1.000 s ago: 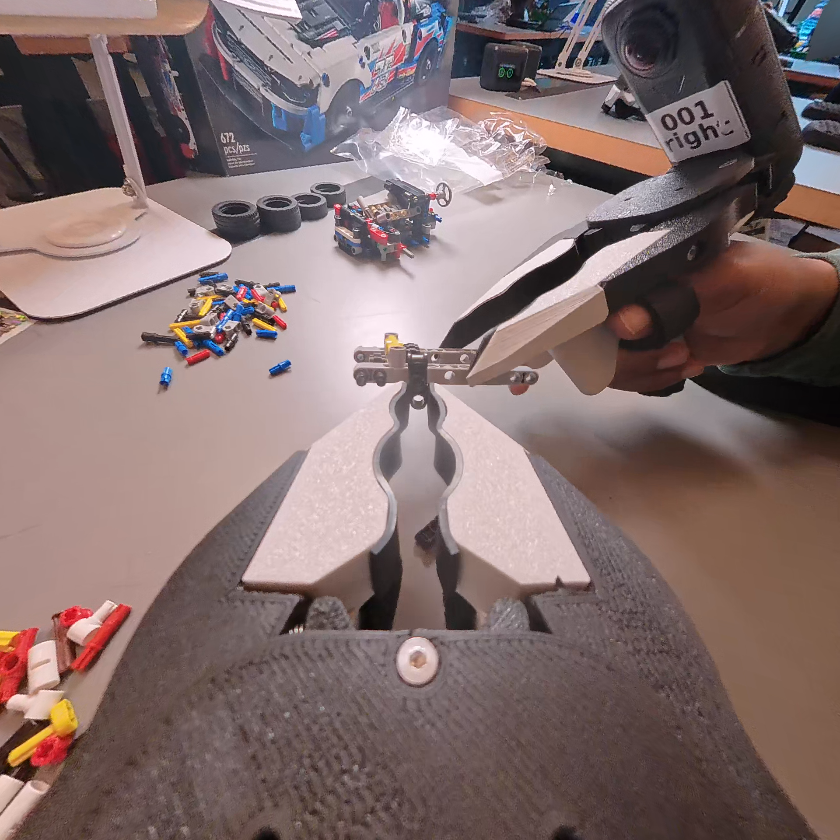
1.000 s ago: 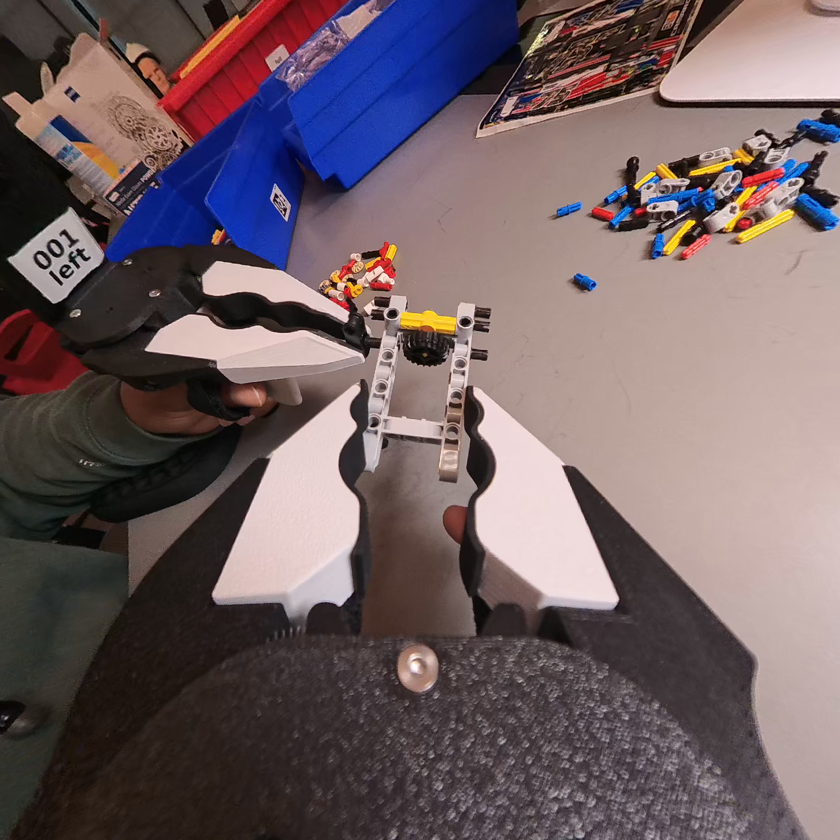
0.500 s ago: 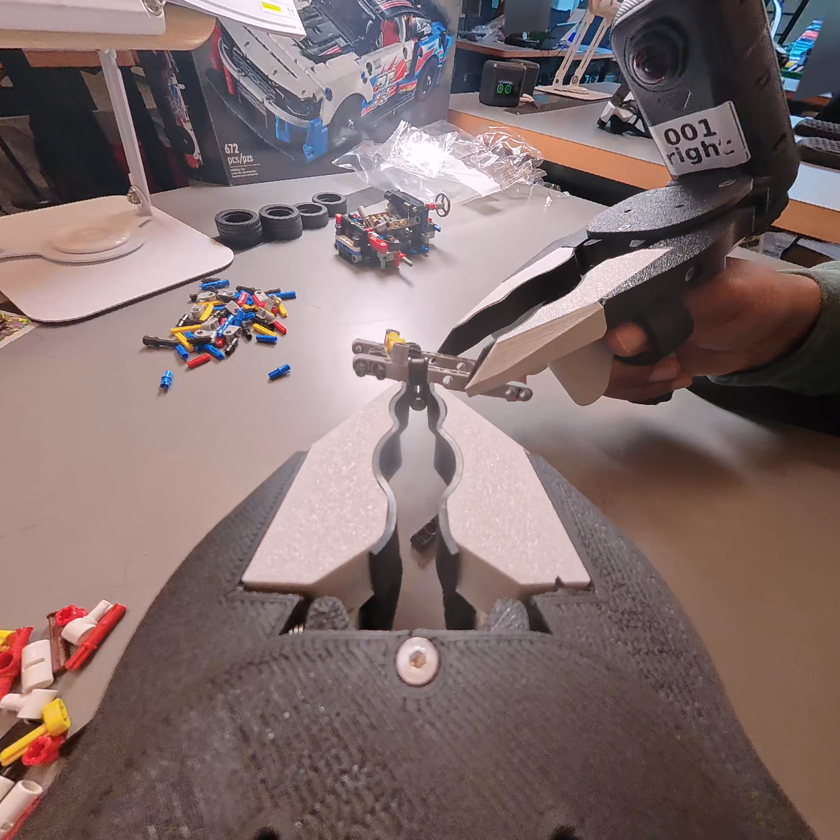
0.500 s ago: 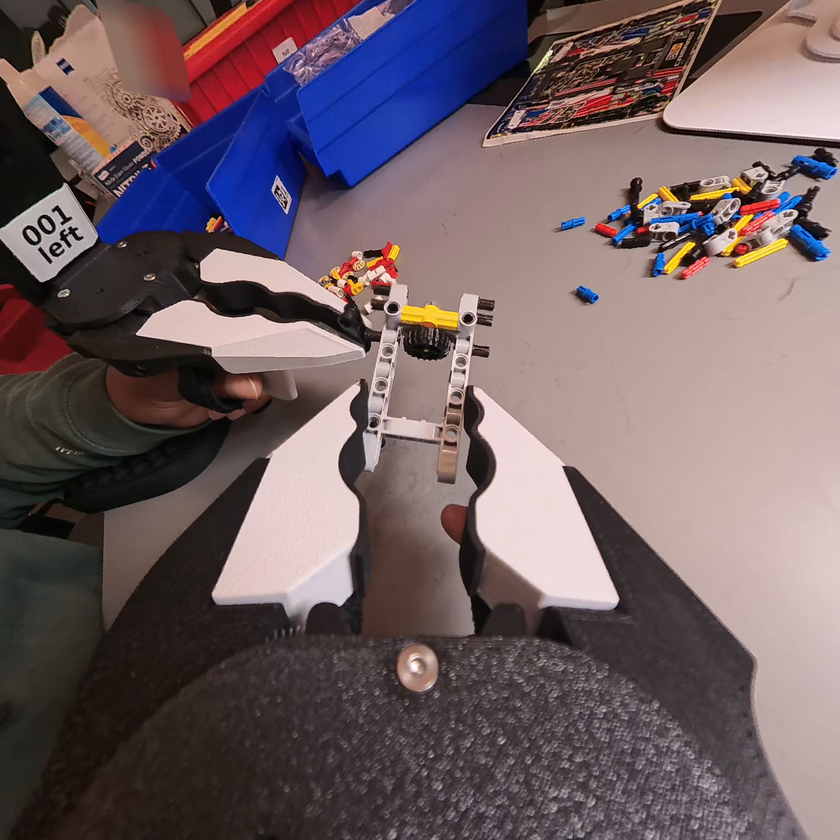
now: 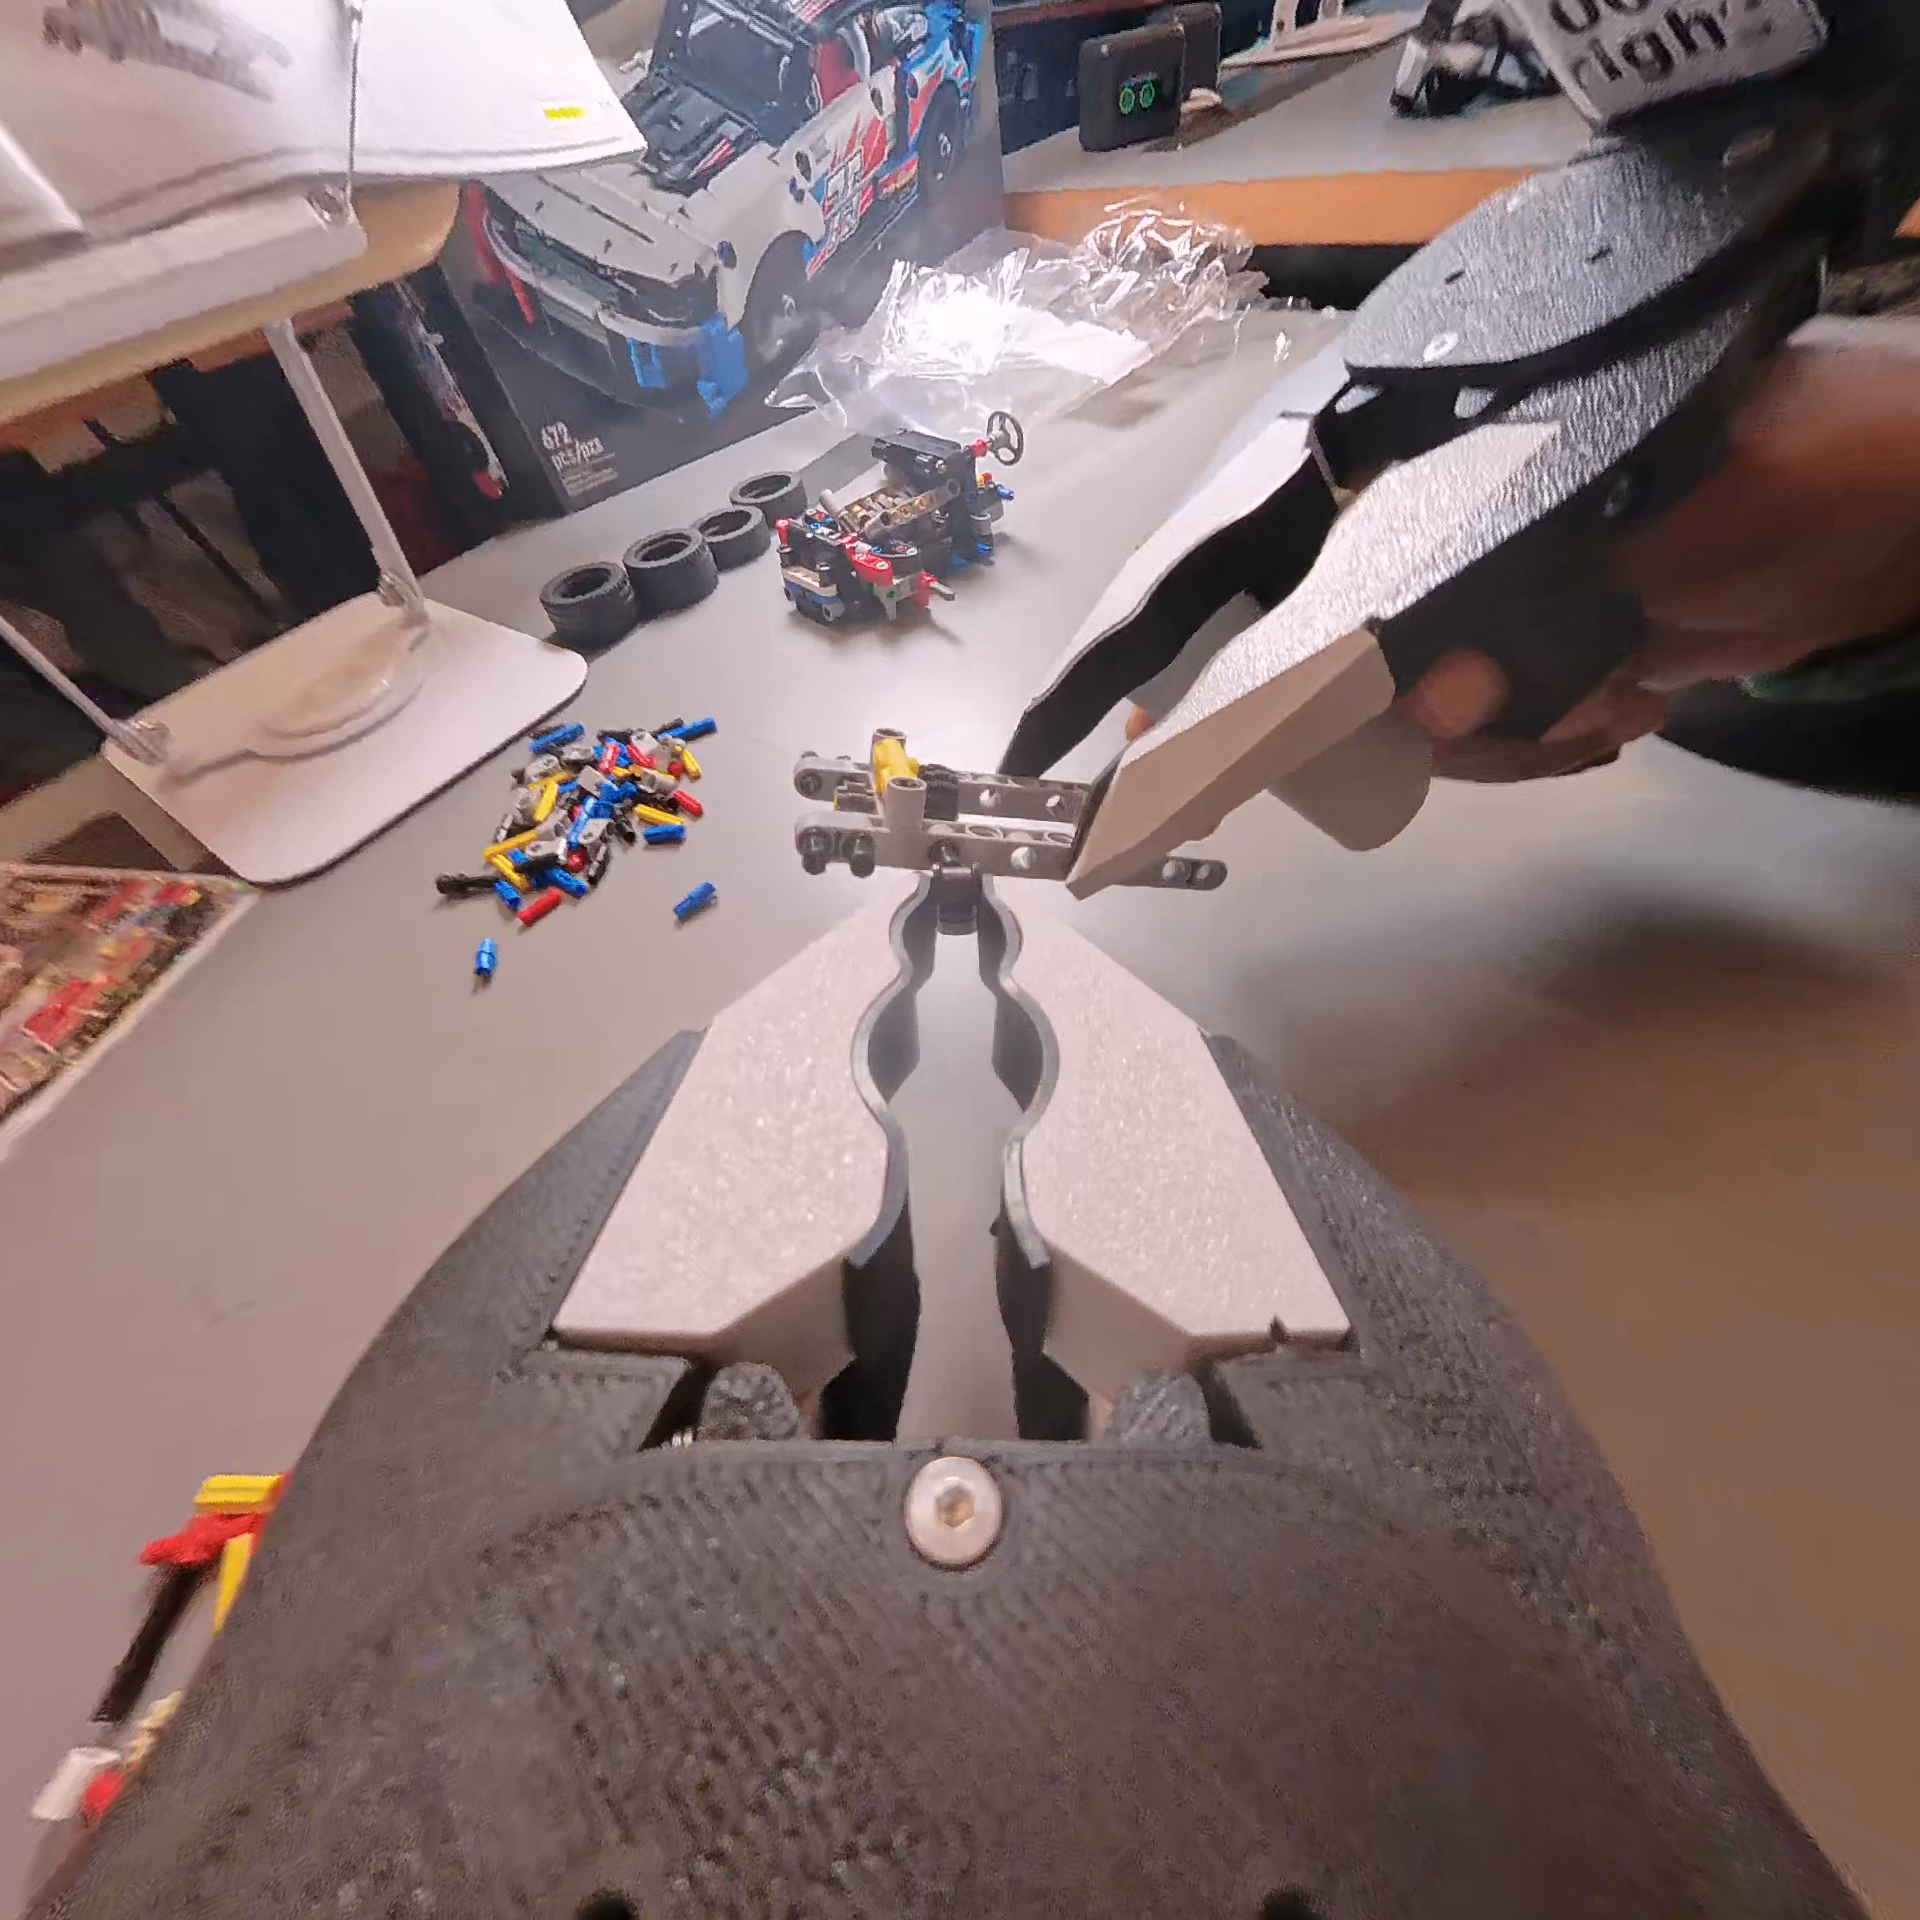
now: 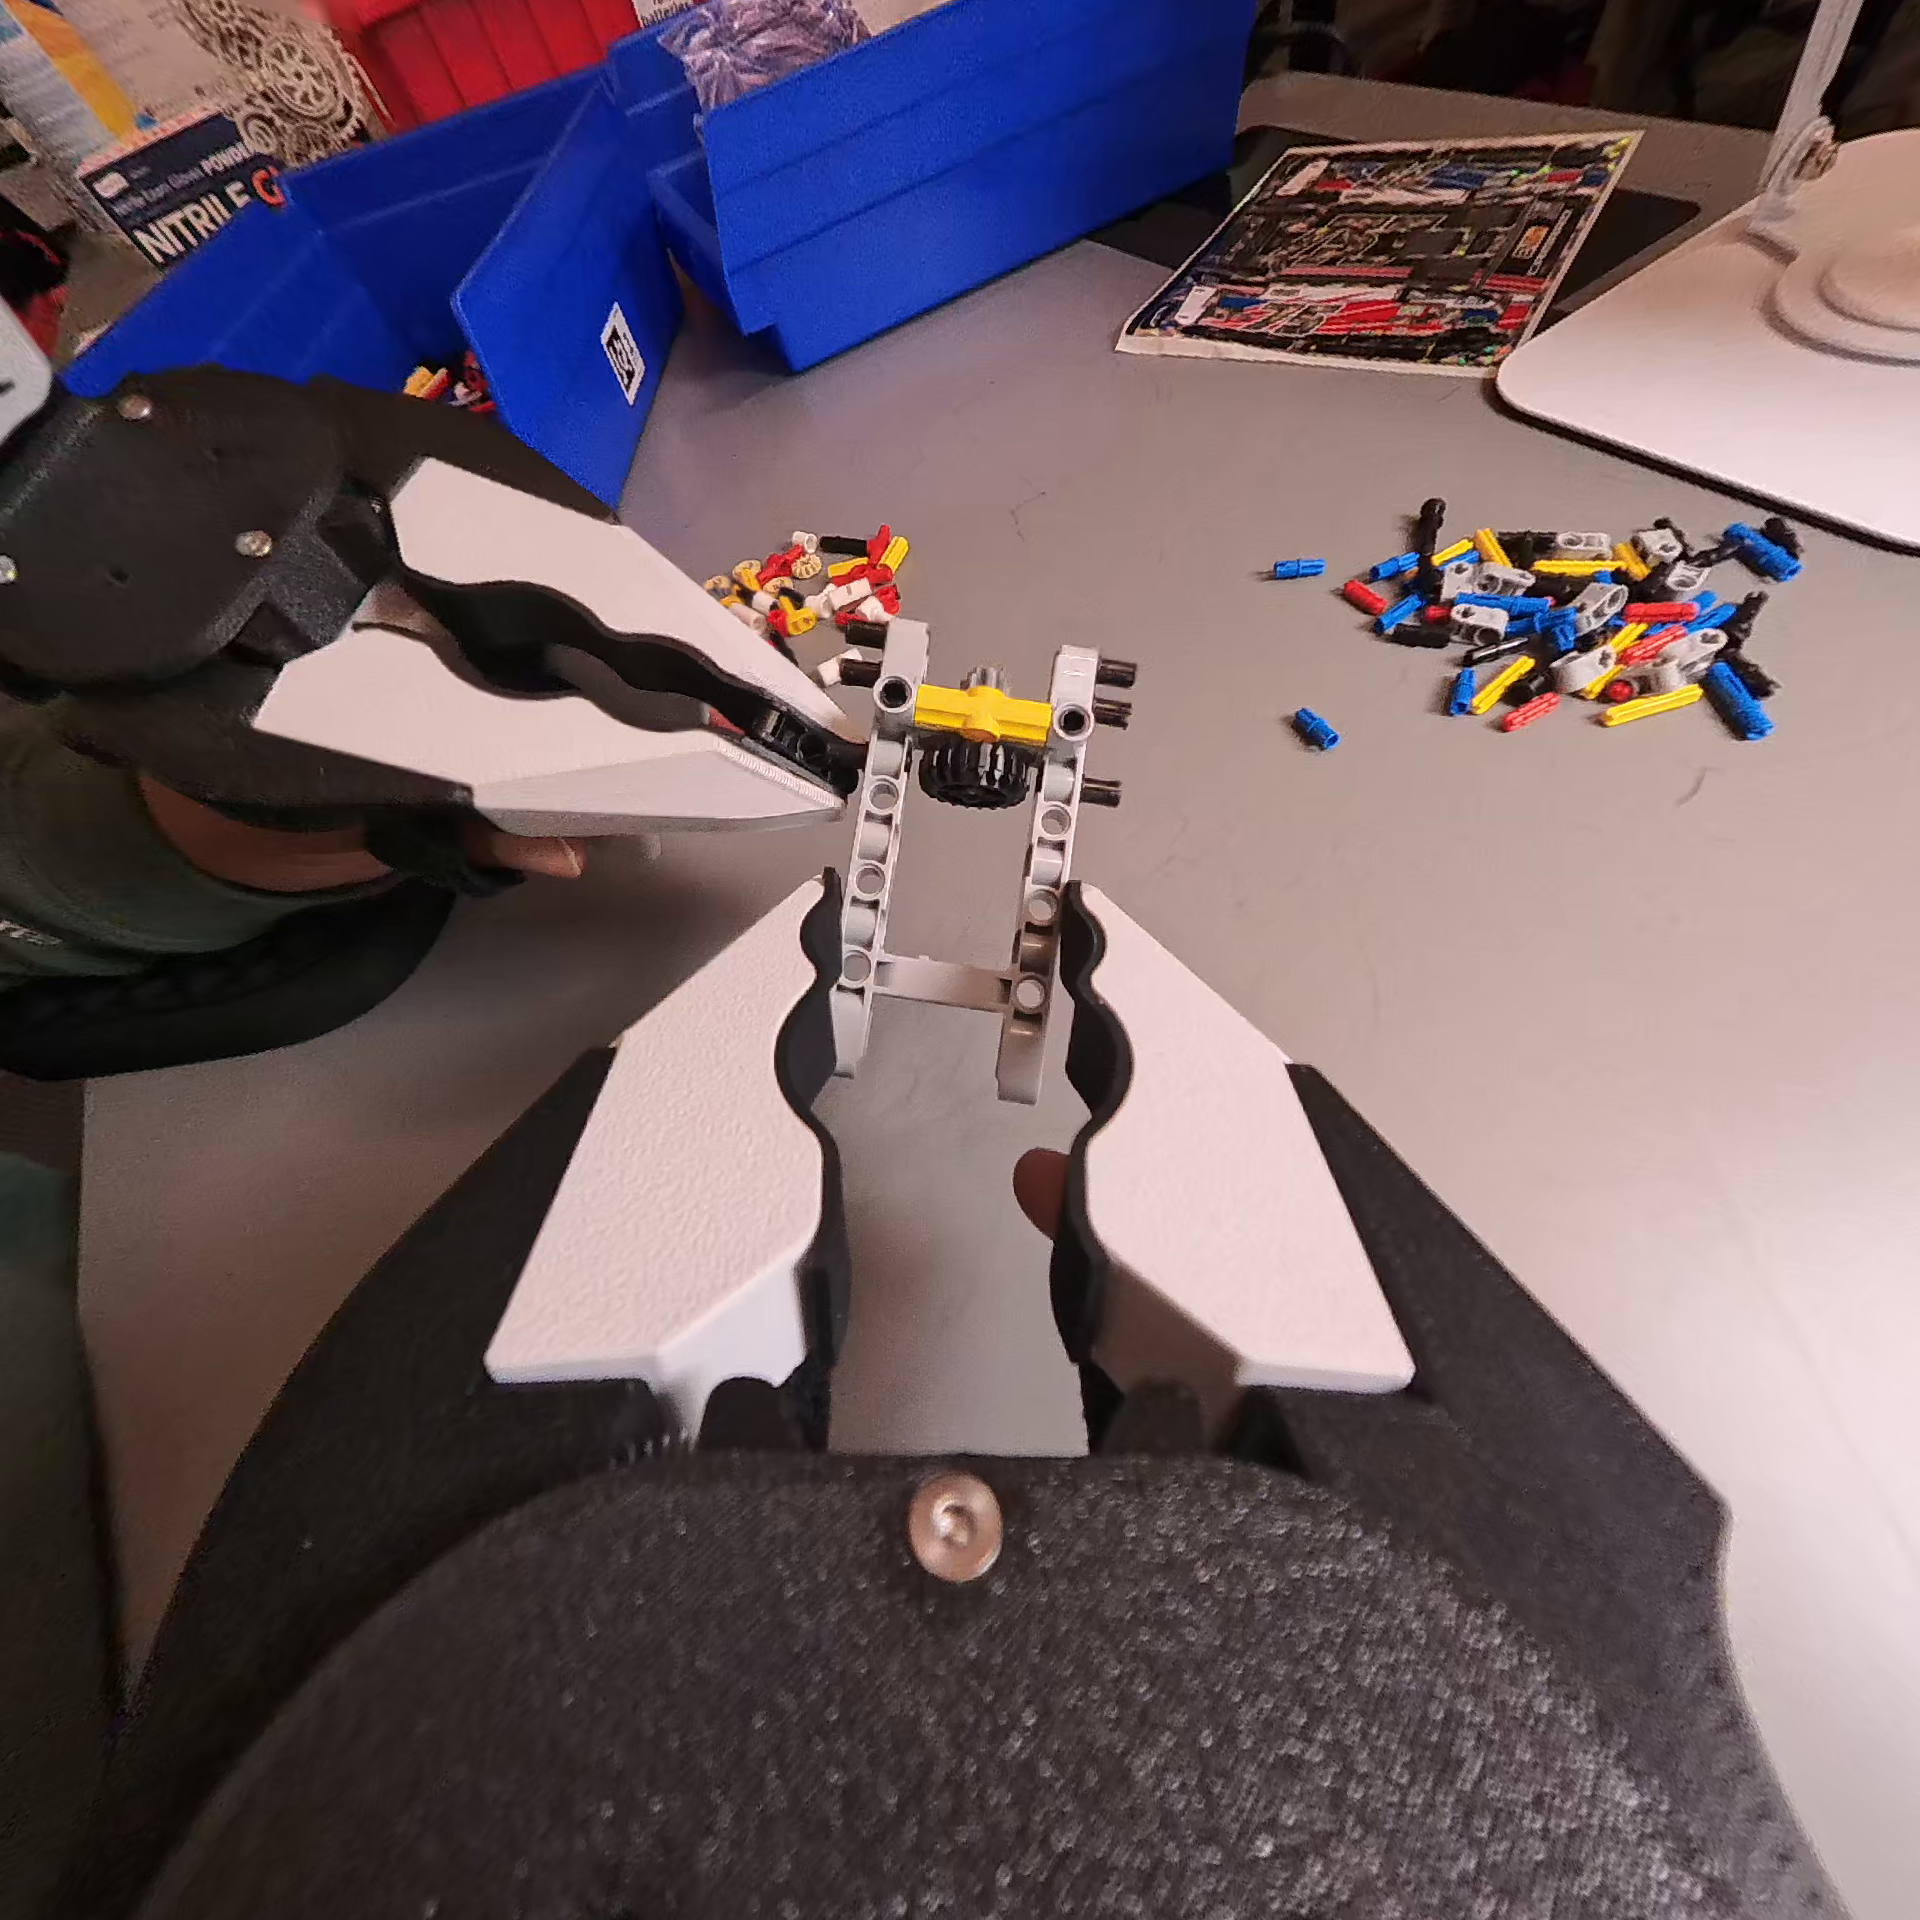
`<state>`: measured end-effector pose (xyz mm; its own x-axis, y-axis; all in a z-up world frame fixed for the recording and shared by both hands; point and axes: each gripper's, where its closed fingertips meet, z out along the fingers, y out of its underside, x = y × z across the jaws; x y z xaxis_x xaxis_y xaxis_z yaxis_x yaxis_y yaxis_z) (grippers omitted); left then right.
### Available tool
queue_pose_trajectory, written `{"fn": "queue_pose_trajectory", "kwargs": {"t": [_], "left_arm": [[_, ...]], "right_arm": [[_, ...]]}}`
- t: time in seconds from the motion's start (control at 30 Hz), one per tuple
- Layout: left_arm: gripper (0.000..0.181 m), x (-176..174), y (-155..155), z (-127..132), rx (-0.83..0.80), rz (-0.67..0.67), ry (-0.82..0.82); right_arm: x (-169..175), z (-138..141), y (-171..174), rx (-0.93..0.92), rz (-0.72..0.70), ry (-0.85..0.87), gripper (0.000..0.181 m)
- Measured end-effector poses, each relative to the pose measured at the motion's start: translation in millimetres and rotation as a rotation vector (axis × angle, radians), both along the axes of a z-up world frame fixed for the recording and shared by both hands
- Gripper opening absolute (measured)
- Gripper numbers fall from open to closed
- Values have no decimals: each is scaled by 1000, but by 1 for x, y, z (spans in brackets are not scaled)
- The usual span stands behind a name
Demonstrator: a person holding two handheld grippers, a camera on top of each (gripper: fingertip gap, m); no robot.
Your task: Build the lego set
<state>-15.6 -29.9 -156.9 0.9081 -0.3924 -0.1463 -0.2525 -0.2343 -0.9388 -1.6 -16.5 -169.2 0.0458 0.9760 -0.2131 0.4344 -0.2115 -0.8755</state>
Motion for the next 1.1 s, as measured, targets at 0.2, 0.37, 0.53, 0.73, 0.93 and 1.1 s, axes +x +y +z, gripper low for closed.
{"fn": "queue_pose_trajectory", "kwargs": {"t": [0.2, 0.37, 0.53, 0.73, 0.93, 1.1], "left_arm": [[5, 0, 1, -1, 38, 20, 127], [5, -4, 2, -7, -1, 49, 159], [5, -4, 3, -10, -29, 52, 135], [5, -5, 3, -17, -65, 61, 154], [5, -8, 6, -31, -135, 92, 180], [5, -9, 8, -34, -154, 114, 158]], "right_arm": [[1, 7, 3, 127, -18, 15, 41], [2, 10, 2, 265, -17, 20, 41], [1, 5, 5, 351, -32, -6, 41], [-1, 2, 4, 422, -38, -32, 41], [-4, 2, 3, 609, -47, -74, 41], [-6, -1, 5, 551, -62, -79, 40]]}}
